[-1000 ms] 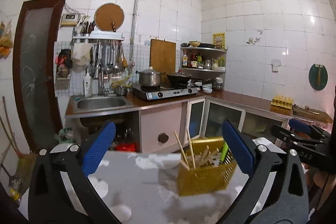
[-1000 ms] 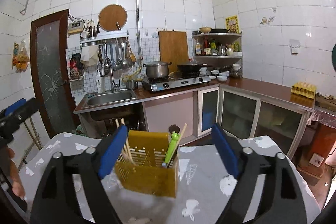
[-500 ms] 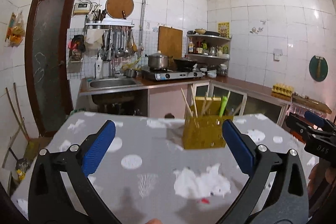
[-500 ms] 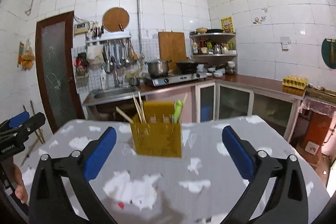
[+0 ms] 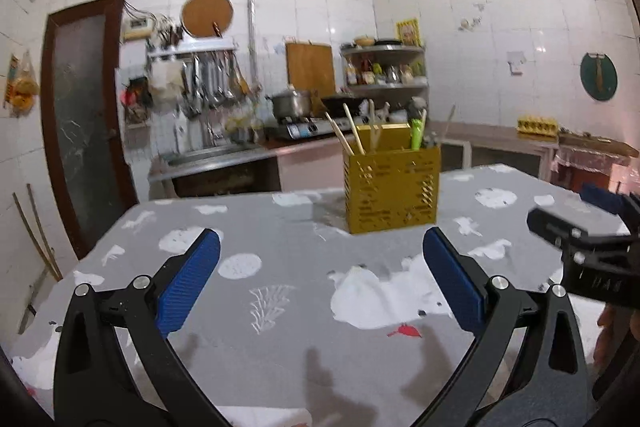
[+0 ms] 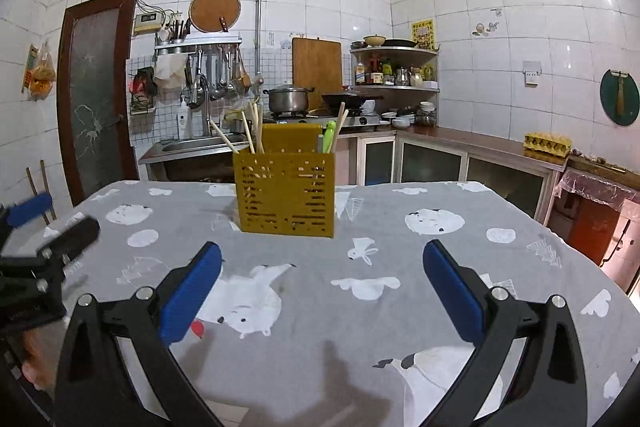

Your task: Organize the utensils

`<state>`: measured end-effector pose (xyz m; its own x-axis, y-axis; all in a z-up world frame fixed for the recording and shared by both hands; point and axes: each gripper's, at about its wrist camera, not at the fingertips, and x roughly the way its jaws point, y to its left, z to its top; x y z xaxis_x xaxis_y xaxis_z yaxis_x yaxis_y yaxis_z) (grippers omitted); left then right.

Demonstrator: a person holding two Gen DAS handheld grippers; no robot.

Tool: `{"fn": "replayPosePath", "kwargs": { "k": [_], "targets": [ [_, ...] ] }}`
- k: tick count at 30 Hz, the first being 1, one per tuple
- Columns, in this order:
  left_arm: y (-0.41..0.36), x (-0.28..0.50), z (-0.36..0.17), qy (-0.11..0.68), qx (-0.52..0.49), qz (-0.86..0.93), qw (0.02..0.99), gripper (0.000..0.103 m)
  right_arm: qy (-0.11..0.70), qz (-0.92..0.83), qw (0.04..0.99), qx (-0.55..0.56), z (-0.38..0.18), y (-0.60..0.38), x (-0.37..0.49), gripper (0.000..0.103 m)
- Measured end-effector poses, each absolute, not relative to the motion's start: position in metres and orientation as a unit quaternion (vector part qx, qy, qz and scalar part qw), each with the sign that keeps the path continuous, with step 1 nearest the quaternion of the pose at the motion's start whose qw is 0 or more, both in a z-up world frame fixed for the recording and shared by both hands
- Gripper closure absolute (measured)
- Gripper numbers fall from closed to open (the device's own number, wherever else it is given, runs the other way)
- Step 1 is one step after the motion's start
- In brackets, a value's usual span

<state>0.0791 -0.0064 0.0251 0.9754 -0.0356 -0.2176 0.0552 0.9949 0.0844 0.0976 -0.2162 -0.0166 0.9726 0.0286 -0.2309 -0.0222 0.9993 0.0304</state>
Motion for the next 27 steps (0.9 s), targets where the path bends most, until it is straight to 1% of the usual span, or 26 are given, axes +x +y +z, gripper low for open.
{"fn": "replayPosePath", "kwargs": {
  "k": [2, 8, 27],
  "targets": [
    [-0.006, 0.08, 0.02, 0.108, 0.044, -0.02, 0.993, 0.005, 0.118, 0.011, 0.993, 0.012, -0.023, -0.215, 0.099, 0.004],
    [-0.001, 0.092, 0.009, 0.138, 0.034, -0.029, 0.989, 0.005, 0.123, 0.01, 0.992, 0.02, -0.029, -0.217, 0.101, 0.004],
    [0.014, 0.094, 0.002, 0.146, -0.003, -0.034, 0.989, 0.005, 0.124, -0.005, 0.992, 0.012, -0.033, -0.214, 0.099, 0.004]
  ]
}}
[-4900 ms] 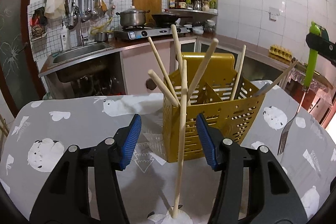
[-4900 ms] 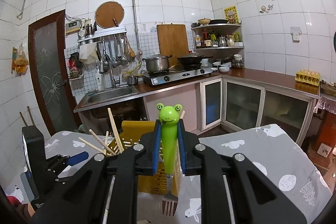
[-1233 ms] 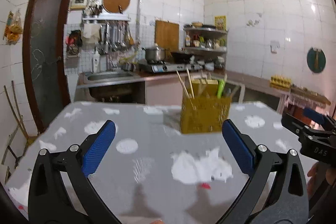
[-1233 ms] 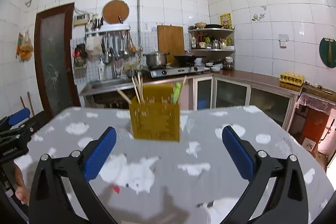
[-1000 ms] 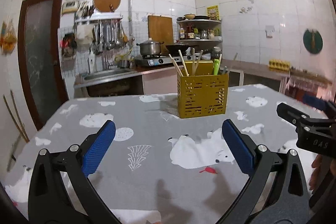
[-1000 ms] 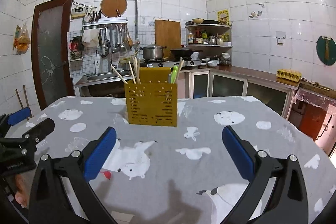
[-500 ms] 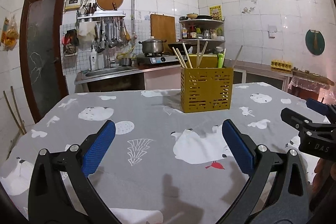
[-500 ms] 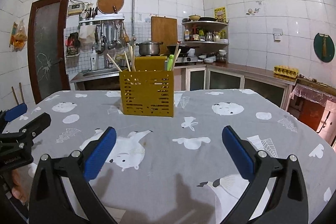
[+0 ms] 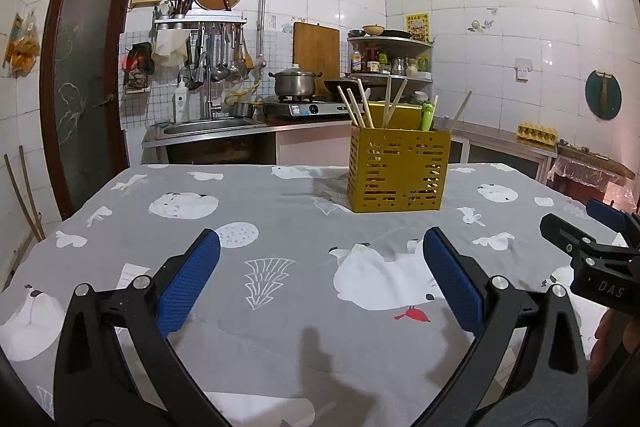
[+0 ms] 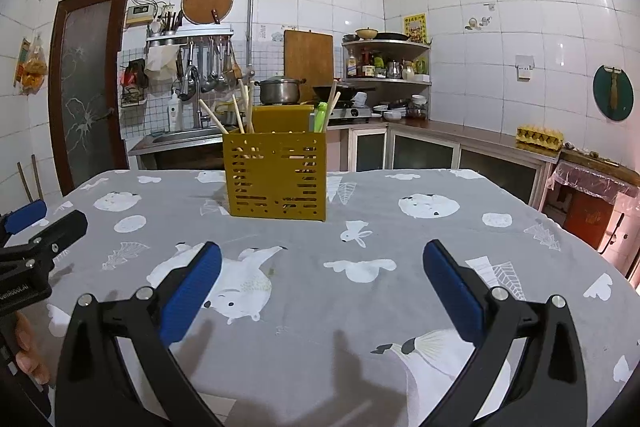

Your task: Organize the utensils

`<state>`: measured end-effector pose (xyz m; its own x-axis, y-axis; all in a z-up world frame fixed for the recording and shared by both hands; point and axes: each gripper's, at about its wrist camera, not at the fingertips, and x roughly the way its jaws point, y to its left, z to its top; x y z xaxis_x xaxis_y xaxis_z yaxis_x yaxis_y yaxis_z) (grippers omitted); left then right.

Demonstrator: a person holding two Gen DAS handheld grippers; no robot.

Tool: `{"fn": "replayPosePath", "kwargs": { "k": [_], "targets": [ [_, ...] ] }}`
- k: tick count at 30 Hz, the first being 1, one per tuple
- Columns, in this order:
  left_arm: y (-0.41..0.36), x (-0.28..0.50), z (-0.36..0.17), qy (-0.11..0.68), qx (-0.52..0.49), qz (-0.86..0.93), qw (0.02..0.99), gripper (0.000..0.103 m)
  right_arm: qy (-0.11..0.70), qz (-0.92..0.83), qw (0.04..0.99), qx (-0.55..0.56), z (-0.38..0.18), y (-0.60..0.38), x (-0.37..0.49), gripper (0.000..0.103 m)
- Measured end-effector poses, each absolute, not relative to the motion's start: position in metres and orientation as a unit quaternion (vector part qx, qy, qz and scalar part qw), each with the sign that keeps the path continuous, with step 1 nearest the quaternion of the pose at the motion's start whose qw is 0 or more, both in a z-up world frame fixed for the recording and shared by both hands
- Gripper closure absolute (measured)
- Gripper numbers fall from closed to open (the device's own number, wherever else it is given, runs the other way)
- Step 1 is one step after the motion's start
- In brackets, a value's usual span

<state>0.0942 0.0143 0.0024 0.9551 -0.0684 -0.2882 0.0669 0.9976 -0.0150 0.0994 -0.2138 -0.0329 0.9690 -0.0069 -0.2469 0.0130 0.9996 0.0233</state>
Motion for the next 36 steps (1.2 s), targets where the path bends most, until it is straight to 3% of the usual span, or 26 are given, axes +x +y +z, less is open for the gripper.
{"fn": "replayPosePath", "kwargs": {
  "k": [36],
  "targets": [
    [0.0159, 0.0915, 0.0038, 0.143, -0.009, -0.037, 0.989, 0.005, 0.124, -0.008, 0.992, 0.007, -0.0317, -0.2151, 0.098, 0.004]
  ]
}}
